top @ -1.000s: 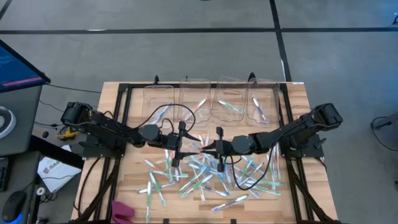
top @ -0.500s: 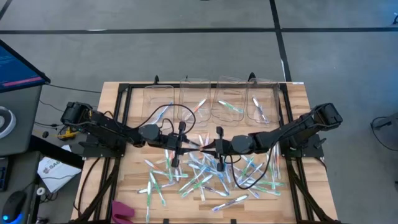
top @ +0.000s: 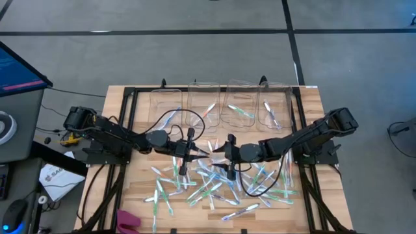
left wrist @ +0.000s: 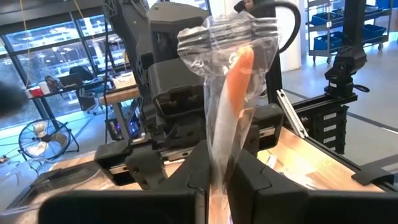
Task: Pick & Place Toothbrushes
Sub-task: Put the orange toothbrush into the middle left transparent bin
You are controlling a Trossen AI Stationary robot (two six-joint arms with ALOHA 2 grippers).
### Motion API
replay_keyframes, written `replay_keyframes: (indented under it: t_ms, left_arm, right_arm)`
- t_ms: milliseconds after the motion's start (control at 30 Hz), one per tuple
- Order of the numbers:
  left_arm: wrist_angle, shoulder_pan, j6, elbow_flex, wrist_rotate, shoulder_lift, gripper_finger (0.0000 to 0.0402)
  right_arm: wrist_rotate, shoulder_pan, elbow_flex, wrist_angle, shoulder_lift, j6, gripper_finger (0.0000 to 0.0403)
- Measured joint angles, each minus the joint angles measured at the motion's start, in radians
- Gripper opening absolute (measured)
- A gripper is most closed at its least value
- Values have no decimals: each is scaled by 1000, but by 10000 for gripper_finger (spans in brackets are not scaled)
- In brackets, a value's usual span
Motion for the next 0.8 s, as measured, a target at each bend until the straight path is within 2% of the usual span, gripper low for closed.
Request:
replay_keyframes:
  t_ms: [233,433,600,800]
  left_arm:
    - [-8,-5,-4,0,41,0,17]
    - [-56,-5,-28,0,45,-1,17]
    - [-171,3,-51,0,43,-51,17]
    - [-391,38,-80,24,39,-198,17]
  right_arm:
    - [4,1,-1,-161,-43,80,265]
    - [87,21,0,-329,-168,201,265]
    - [110,91,-1,-487,-251,345,265]
    - [186,224,-1,-514,-235,488,265]
